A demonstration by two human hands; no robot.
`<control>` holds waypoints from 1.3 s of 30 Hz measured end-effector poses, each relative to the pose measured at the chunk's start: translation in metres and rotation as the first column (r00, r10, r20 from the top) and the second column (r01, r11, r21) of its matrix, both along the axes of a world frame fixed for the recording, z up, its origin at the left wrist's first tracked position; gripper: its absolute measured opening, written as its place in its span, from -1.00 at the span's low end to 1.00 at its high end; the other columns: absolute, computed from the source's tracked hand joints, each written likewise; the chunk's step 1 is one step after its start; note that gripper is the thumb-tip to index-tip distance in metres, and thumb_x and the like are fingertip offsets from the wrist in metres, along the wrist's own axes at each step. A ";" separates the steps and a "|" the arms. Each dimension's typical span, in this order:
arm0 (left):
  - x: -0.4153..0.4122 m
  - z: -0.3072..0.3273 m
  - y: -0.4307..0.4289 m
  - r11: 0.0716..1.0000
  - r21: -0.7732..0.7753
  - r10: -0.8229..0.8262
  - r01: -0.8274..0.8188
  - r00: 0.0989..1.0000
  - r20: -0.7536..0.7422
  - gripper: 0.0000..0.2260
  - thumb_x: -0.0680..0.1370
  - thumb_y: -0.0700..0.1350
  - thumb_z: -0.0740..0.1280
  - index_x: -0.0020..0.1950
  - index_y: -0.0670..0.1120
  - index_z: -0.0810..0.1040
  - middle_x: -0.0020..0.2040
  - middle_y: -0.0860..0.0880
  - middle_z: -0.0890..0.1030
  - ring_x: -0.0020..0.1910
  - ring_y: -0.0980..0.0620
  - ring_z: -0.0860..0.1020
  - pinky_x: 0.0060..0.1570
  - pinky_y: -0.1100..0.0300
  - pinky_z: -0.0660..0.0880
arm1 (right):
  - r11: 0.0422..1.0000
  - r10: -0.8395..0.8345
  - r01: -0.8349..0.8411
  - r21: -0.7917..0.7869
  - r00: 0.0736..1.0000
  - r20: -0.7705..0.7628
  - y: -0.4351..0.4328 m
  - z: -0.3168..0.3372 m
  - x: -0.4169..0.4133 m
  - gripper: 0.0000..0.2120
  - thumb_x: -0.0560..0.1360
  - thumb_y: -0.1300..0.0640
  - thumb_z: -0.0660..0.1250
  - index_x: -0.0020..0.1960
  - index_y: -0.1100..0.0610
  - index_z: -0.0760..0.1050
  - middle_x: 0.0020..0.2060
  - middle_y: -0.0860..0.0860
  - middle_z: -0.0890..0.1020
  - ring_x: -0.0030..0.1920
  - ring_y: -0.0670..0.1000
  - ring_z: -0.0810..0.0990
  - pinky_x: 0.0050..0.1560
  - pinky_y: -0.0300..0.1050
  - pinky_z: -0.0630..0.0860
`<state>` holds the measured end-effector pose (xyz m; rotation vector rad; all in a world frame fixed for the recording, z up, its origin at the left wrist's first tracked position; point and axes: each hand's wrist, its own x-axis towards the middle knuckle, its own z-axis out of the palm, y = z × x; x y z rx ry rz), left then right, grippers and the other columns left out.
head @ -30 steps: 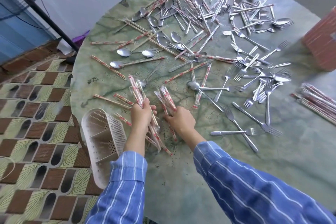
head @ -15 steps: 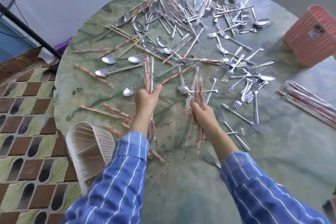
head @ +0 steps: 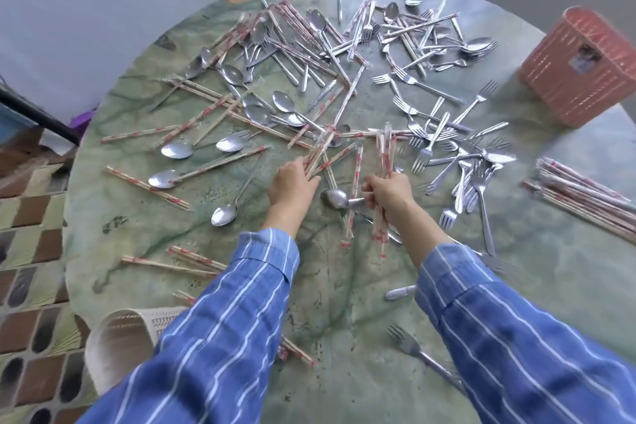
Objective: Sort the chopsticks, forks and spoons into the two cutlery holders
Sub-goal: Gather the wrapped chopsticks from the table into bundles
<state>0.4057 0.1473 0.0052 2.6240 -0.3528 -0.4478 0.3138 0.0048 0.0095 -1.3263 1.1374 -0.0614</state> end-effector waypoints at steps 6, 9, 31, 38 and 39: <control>0.008 -0.005 0.006 0.997 0.046 -0.064 0.069 0.993 -0.103 -0.74 0.47 0.03 0.30 0.10 -0.04 0.57 0.02 -0.09 0.60 0.03 -0.13 0.55 -0.05 0.09 0.51 | 0.968 0.159 -0.199 -0.153 0.957 -0.242 0.003 -0.004 0.017 -0.61 0.39 -0.02 0.52 -0.42 0.19 0.46 -0.60 0.04 0.50 -0.66 -0.07 0.46 -0.60 -0.27 0.37; 0.011 -0.005 0.010 0.999 0.012 -0.037 0.039 0.987 -0.155 -0.78 0.47 0.03 0.28 -0.01 -0.08 0.56 -0.02 -0.11 0.60 0.00 -0.15 0.55 -0.12 0.13 0.43 | 0.971 0.144 -0.182 -0.158 0.964 -0.224 0.003 0.000 0.020 -0.65 0.42 0.10 0.51 -0.40 0.20 0.44 -0.60 0.04 0.49 -0.68 -0.09 0.47 -0.66 -0.29 0.33; 0.002 0.001 -0.049 0.986 0.089 0.145 -0.139 0.987 -0.067 -0.53 0.39 0.17 0.48 0.12 -0.12 0.54 0.12 -0.13 0.60 0.12 -0.15 0.57 -0.10 0.10 0.44 | 0.852 -0.516 0.414 0.320 0.766 0.384 -0.021 0.005 -0.044 -0.69 0.48 0.15 0.44 0.15 0.12 0.41 -0.23 0.05 0.61 -0.53 -0.05 0.45 -0.53 -0.21 0.44; 0.007 0.005 -0.044 0.970 0.031 0.243 -0.241 0.959 -0.147 -0.65 0.38 -0.02 0.48 0.07 -0.18 0.59 0.07 -0.18 0.62 0.08 -0.18 0.59 -0.10 0.07 0.50 | 0.829 -0.540 0.363 0.424 0.715 0.444 -0.032 0.007 -0.056 -0.67 0.51 0.12 0.39 0.20 0.15 0.37 0.05 0.16 0.66 -0.48 -0.05 0.46 -0.54 -0.23 0.44; 0.008 0.006 -0.043 0.964 0.009 0.262 -0.265 0.948 -0.181 -0.64 0.37 -0.02 0.49 0.07 -0.18 0.59 0.06 -0.17 0.63 0.07 -0.17 0.59 -0.08 0.07 0.52 | 0.824 -0.546 0.350 0.446 0.702 0.458 -0.032 0.009 -0.057 -0.73 0.53 0.13 0.36 0.16 0.14 0.38 0.04 0.15 0.66 -0.48 -0.06 0.45 -0.53 -0.23 0.44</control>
